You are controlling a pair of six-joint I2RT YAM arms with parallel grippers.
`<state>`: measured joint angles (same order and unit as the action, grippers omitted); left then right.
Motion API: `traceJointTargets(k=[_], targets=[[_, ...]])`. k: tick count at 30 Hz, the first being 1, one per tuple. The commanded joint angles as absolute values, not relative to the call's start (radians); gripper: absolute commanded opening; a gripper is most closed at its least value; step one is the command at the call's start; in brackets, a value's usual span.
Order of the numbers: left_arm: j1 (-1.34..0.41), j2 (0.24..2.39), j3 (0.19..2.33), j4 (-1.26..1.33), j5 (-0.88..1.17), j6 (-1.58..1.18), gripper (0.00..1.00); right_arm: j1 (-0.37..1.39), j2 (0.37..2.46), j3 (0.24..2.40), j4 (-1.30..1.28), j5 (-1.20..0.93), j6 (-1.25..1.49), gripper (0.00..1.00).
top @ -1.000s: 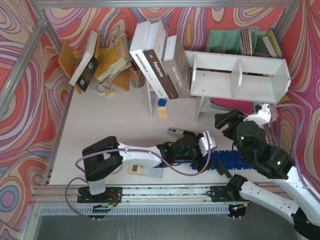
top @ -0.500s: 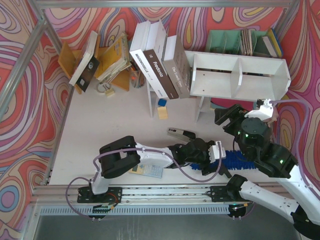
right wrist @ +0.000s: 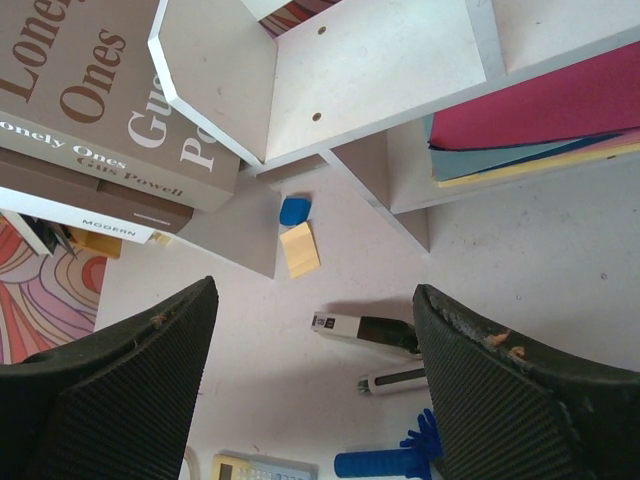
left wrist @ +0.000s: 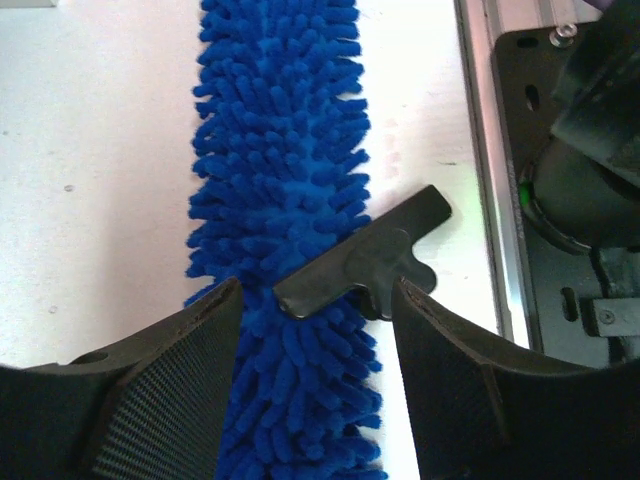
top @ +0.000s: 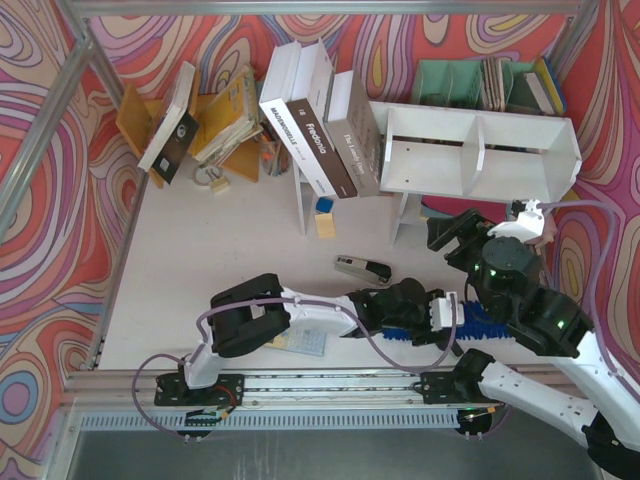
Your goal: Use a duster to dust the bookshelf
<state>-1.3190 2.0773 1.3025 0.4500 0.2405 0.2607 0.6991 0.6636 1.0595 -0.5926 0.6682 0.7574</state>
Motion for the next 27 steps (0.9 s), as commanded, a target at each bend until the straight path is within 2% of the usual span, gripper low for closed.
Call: traceJointTargets(k=[1,9,17,27], targets=[[-1.355,2.071,1.289,0.423,0.224,0.296,0.61,0.693,0.664,1.056,-0.581,0.675,0.746,0.73],[-1.449,2.031,1.175,0.553,0.084,0.222,0.58,0.693,0.666,1.053,-0.577,0.685,0.746,0.73],[-1.454,2.085,1.229,0.557,0.016,0.179,0.54,0.693,0.653,1.034,-0.579,0.667,0.781,0.73],[-1.454,2.126,1.256,0.555,-0.063,0.142,0.55,0.693,0.623,1.029,-0.604,0.695,0.796,0.73]])
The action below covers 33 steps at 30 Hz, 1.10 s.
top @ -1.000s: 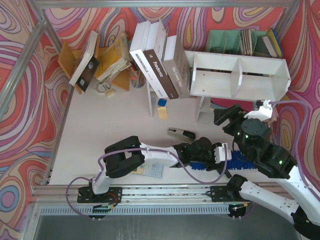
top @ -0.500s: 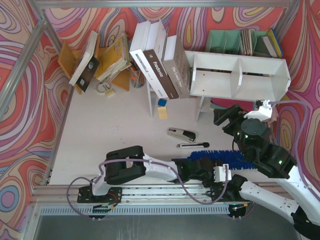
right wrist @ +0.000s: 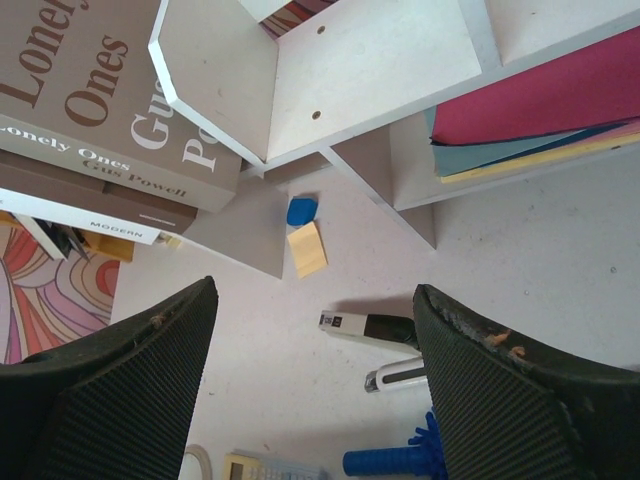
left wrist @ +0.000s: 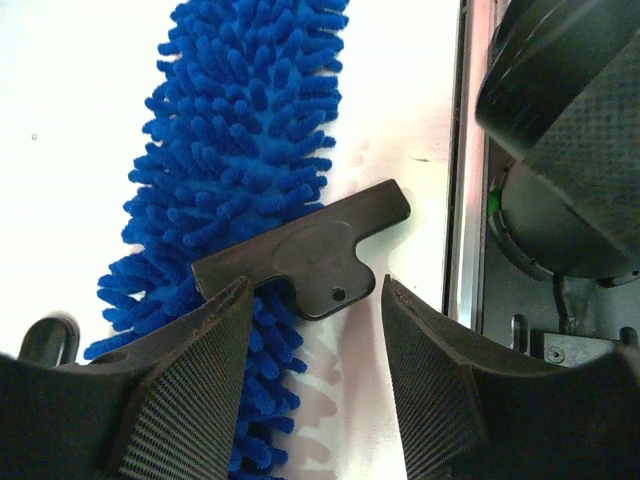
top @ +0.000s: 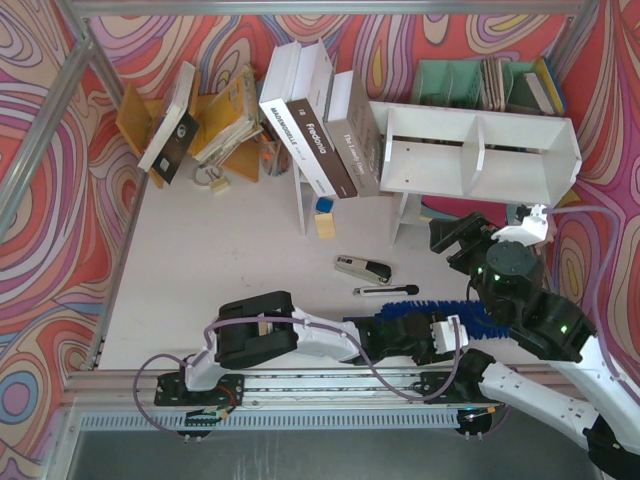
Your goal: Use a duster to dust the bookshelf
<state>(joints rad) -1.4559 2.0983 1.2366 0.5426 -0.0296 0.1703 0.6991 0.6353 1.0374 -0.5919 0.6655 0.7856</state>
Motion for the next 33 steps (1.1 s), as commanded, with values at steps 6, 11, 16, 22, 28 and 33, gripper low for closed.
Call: traceJointTargets(k=[6,11,16,22,28,33], targets=[[-1.453,2.151,1.28,0.533,-0.07,0.13,0.54,0.693,0.618,1.027,-0.602,0.701,0.794,0.73],[-1.453,2.165,1.292,0.523,-0.069,0.122,0.54,0.693,0.619,1.025,-0.6,0.709,0.795,0.73],[-1.453,2.185,1.321,0.492,-0.075,0.124,0.55,0.693,0.615,1.023,-0.603,0.719,0.791,0.73],[-1.451,2.205,1.346,0.468,-0.085,0.128,0.63,0.693,0.615,1.022,-0.606,0.725,0.792,0.74],[-1.445,2.228,1.369,0.447,-0.112,0.124,0.67,0.693,0.613,1.025,-0.602,0.727,0.787,0.74],[-1.443,2.245,1.378,0.439,-0.146,0.134,0.67,0.693,0.608,1.023,-0.601,0.732,0.784,0.74]])
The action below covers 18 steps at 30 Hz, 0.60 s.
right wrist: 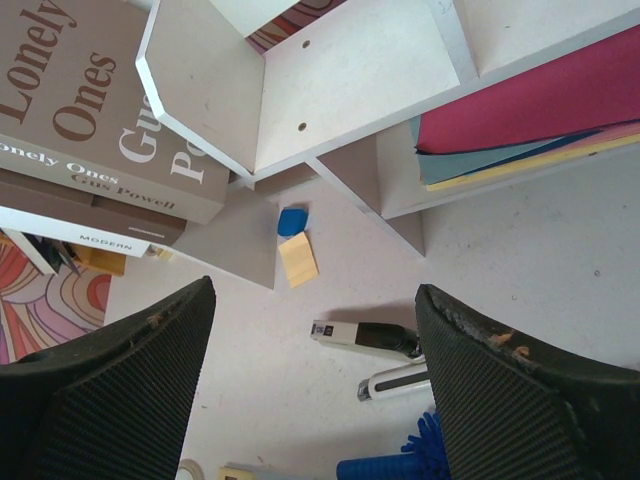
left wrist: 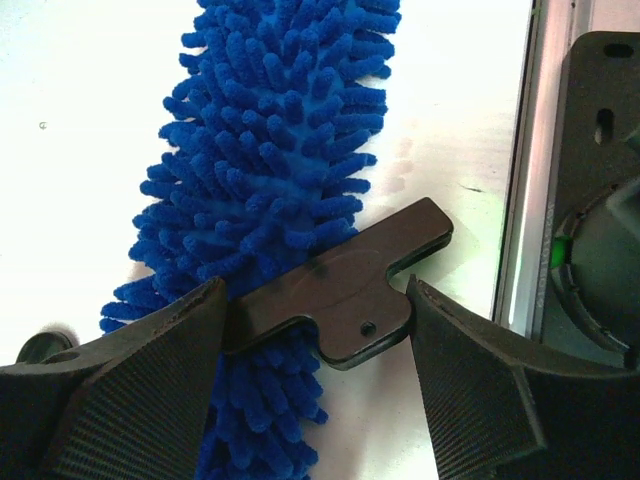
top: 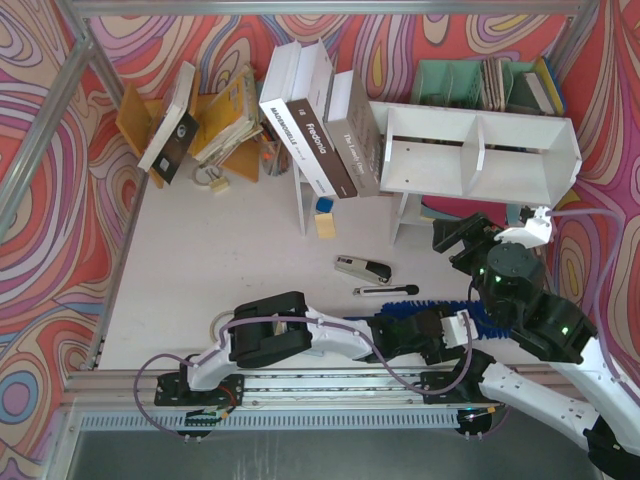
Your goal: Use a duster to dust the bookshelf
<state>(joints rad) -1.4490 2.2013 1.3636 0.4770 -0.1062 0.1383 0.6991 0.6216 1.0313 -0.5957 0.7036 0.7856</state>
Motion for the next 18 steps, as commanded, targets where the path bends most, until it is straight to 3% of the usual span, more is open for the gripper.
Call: traceJointTargets(k=[1,5,18], targets=[[-1.442,2.246,1.379,0.438,-0.152,0.135,0.67,0.693,0.605,1.022,-0.601,0.732,0.784,0.74],[-1.442,2.252,1.379,0.442,-0.19,0.137,0.67,0.693,0.599,1.019,-0.601,0.735,0.786,0.74],[-1.439,2.225,1.345,0.494,-0.228,0.143,0.43,0.693,0.591,1.014,-0.603,0.737,0.793,0.75]])
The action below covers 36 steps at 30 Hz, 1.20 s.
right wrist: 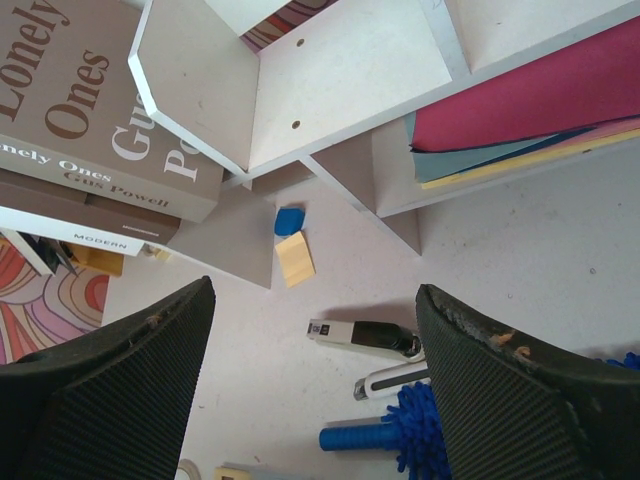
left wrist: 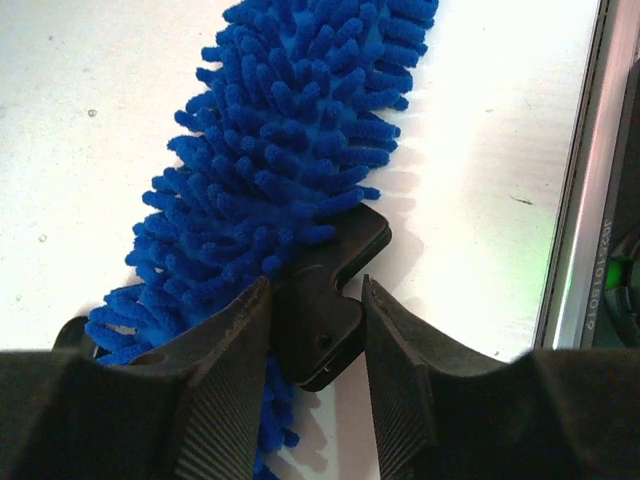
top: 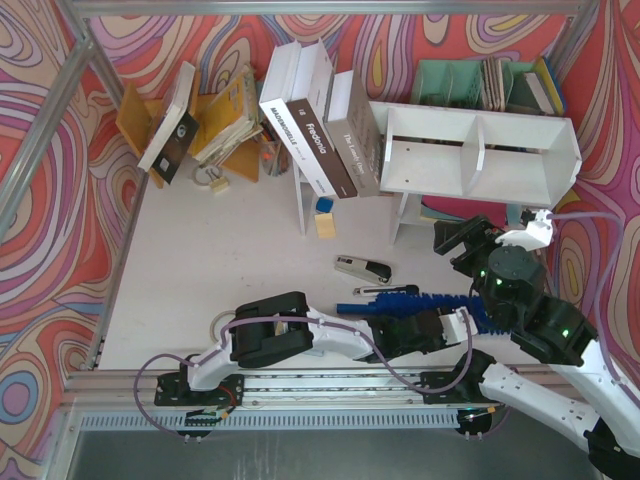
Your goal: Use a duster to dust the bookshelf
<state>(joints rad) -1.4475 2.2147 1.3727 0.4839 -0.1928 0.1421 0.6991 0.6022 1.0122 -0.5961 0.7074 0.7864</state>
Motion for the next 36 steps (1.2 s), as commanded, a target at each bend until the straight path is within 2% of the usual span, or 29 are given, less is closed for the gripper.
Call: traceJointTargets(k=[1,7,16,27,36], targets=[[-1.439,2.216,1.339,0.503,-0.23,0.144,0.41,0.693,0.592,1.016,-0.604,0.739,0.792,0.75],[-1.439,2.178,1.304,0.547,-0.256,0.146,0.3,0.693,0.596,1.025,-0.6,0.744,0.782,0.75],[-1.437,2.112,1.231,0.619,-0.337,0.19,0.22,0.693,0.598,1.024,-0.601,0.746,0.783,0.75],[-1.43,2.064,1.202,0.643,-0.355,0.196,0.02,0.693,0.601,1.023,-0.602,0.747,0.784,0.75],[-1.41,2.011,1.153,0.655,-0.397,0.209,0.0,0.693,0.601,1.023,-0.604,0.746,0.79,0.75]])
